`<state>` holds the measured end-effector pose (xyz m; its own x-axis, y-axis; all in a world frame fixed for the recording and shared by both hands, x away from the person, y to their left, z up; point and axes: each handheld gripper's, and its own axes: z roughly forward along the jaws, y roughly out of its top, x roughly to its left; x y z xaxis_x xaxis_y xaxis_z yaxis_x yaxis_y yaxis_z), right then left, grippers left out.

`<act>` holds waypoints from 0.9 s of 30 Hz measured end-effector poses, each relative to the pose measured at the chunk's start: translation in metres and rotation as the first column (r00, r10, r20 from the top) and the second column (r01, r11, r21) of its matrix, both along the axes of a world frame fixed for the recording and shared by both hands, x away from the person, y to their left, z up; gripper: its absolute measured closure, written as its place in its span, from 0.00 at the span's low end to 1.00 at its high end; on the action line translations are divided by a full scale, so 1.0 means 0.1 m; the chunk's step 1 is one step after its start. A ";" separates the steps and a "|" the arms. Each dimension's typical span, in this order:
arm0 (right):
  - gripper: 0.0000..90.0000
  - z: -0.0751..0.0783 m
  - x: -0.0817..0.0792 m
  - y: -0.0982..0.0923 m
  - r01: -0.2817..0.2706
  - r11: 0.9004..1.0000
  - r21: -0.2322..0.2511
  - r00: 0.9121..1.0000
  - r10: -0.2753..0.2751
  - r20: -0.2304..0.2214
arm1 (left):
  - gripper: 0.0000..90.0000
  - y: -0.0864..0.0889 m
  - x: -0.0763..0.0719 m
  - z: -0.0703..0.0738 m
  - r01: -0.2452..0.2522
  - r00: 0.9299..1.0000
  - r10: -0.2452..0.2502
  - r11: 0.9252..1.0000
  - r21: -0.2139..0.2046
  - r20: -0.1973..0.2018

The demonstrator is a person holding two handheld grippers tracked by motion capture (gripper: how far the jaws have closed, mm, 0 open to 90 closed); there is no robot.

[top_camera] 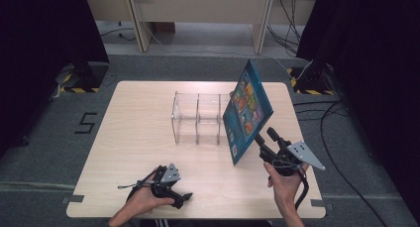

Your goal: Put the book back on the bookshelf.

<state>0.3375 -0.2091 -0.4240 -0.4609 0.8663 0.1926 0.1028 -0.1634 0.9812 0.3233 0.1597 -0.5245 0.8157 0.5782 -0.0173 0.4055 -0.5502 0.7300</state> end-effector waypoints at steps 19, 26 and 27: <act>0.50 -0.06 -0.21 -0.19 -0.002 1.000 0.010 1.000 0.002 -0.020 | 0.00 0.00 0.00 0.00 0.000 1.000 0.000 1.000 0.000 -0.002; 0.50 -0.09 -0.25 -0.24 -0.001 1.000 0.015 1.000 0.002 -0.028 | 0.00 0.00 0.00 0.00 -0.001 1.000 0.001 1.000 0.001 0.000; 0.50 -0.09 -0.25 -0.24 -0.003 1.000 0.016 1.000 0.003 -0.028 | 0.00 0.00 0.00 0.00 -0.001 1.000 0.001 1.000 -0.001 0.000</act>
<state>0.3121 -0.2331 -0.4334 -0.4574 0.8618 0.2191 0.1310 -0.1784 0.9752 0.3229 0.1599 -0.5246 0.8151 0.5791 -0.0176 0.4058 -0.5490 0.7307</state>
